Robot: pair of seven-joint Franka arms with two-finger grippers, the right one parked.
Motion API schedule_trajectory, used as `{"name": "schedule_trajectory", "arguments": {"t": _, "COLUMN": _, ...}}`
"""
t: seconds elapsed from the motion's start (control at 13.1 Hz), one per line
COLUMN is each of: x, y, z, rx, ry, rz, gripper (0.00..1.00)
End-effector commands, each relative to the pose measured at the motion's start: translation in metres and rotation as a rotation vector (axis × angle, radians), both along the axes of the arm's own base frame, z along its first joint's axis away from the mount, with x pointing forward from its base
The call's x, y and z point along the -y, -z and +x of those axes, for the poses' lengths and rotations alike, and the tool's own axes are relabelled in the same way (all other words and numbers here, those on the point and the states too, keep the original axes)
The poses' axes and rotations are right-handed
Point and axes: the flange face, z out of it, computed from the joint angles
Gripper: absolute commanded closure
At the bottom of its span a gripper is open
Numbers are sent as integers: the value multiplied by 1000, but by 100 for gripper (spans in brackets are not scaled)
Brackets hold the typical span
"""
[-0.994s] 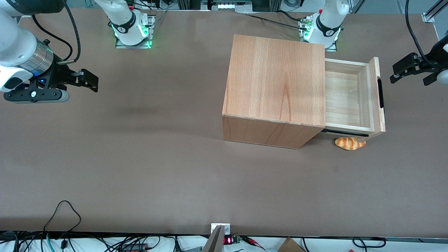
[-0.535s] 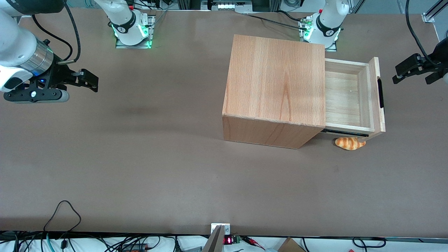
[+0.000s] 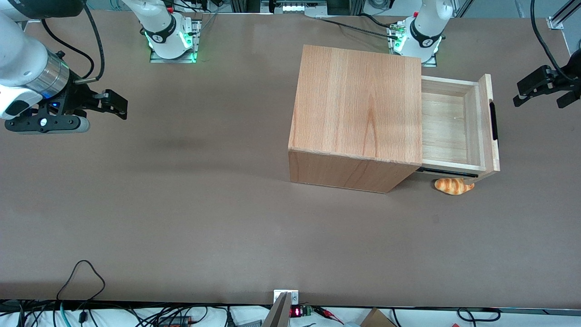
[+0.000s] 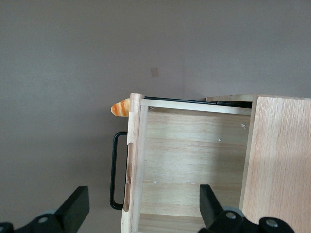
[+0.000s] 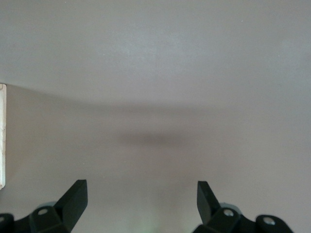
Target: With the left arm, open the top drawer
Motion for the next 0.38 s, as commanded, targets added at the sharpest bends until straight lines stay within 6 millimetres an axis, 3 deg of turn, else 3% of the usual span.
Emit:
{"name": "schedule_trajectory", "arguments": {"t": 0.0, "x": 3, "y": -5, "z": -2, "rx": -5, "ry": 29, "rz": 31, "gripper": 0}}
{"name": "schedule_trajectory", "arguments": {"t": 0.31, "x": -2, "y": -6, "z": -2, "rx": -2, "ry": 17, "rz": 27, "gripper": 0}}
